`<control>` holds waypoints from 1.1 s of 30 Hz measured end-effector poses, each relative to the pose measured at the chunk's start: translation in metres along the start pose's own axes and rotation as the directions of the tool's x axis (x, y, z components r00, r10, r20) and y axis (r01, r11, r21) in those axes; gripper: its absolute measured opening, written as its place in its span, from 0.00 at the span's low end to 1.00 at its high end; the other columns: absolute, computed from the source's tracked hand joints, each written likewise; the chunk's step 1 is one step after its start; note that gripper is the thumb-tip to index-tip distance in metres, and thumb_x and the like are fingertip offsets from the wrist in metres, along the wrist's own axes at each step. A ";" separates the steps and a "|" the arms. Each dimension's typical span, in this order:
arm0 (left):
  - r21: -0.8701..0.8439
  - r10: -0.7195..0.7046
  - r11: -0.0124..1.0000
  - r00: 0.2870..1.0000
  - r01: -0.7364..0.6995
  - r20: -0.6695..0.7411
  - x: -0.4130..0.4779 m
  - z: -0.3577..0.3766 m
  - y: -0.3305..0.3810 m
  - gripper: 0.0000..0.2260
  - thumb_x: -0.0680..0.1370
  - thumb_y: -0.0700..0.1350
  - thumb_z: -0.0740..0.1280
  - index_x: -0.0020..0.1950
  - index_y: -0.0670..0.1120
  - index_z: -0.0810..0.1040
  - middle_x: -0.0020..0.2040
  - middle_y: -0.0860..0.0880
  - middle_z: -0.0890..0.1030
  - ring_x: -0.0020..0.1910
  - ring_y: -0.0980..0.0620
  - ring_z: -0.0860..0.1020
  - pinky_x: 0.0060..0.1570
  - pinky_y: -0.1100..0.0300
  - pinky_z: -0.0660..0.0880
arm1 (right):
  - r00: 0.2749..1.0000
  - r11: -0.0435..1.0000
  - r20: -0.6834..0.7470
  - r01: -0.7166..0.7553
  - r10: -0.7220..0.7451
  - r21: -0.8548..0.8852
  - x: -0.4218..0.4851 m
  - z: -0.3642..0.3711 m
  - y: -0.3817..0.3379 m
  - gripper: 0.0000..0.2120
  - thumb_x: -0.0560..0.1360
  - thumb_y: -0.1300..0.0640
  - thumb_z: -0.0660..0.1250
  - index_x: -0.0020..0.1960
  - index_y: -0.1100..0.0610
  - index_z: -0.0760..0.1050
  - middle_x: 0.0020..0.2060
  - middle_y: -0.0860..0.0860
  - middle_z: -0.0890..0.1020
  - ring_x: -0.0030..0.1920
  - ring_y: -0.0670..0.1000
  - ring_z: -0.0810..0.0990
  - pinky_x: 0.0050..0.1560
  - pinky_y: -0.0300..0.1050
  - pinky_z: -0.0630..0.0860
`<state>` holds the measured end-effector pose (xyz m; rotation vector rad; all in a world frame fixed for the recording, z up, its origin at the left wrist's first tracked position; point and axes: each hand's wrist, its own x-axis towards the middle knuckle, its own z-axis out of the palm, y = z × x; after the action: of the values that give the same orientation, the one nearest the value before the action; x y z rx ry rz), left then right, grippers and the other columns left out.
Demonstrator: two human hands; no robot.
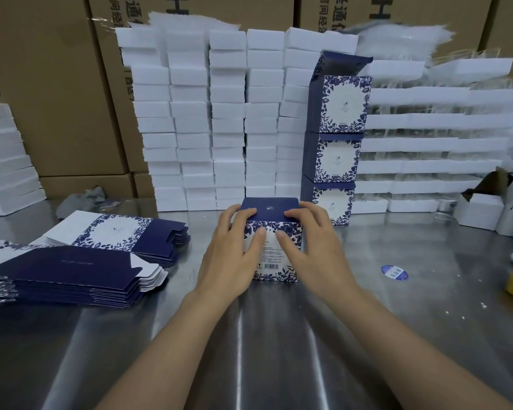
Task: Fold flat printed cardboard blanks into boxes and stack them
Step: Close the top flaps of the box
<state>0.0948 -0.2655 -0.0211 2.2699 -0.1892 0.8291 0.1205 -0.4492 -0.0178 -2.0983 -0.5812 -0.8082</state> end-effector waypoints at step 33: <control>-0.035 0.225 0.971 0.950 -0.238 -0.217 0.003 -0.001 0.012 0.06 0.80 0.53 0.73 0.56 0.59 0.87 0.53 0.66 0.84 0.60 0.56 0.77 0.58 0.64 0.72 | 0.982 0.974 0.014 0.184 -0.187 0.129 0.006 -0.008 0.001 0.06 0.82 0.52 0.69 0.58 0.46 0.79 0.54 0.38 0.82 0.62 0.37 0.77 0.60 0.28 0.69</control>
<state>0.0921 -0.2736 -0.0117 2.1100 -0.3836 1.1646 0.1227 -0.4554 -0.0105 -1.9602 -0.8314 -0.8265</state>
